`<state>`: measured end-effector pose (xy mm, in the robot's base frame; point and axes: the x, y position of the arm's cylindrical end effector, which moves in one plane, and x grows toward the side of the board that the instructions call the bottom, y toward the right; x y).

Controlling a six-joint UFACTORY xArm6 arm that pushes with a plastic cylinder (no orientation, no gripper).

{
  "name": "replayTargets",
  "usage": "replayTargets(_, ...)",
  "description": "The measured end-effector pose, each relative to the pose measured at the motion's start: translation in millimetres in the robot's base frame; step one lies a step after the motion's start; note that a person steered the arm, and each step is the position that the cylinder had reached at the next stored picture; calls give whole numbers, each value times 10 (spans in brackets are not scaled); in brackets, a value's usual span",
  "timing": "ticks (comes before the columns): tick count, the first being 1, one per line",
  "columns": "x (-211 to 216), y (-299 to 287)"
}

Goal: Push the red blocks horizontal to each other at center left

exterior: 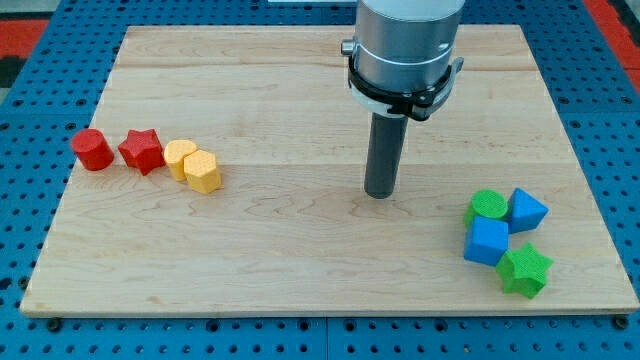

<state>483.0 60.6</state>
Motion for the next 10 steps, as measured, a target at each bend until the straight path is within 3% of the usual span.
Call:
replayTargets(3, 256, -179)
replayTargets(4, 632, -621)
replayTargets(5, 704, -1386)
replayTargets(6, 368, -1775)
replayTargets(8, -332, -1824)
replayTargets(10, 220, -2158)
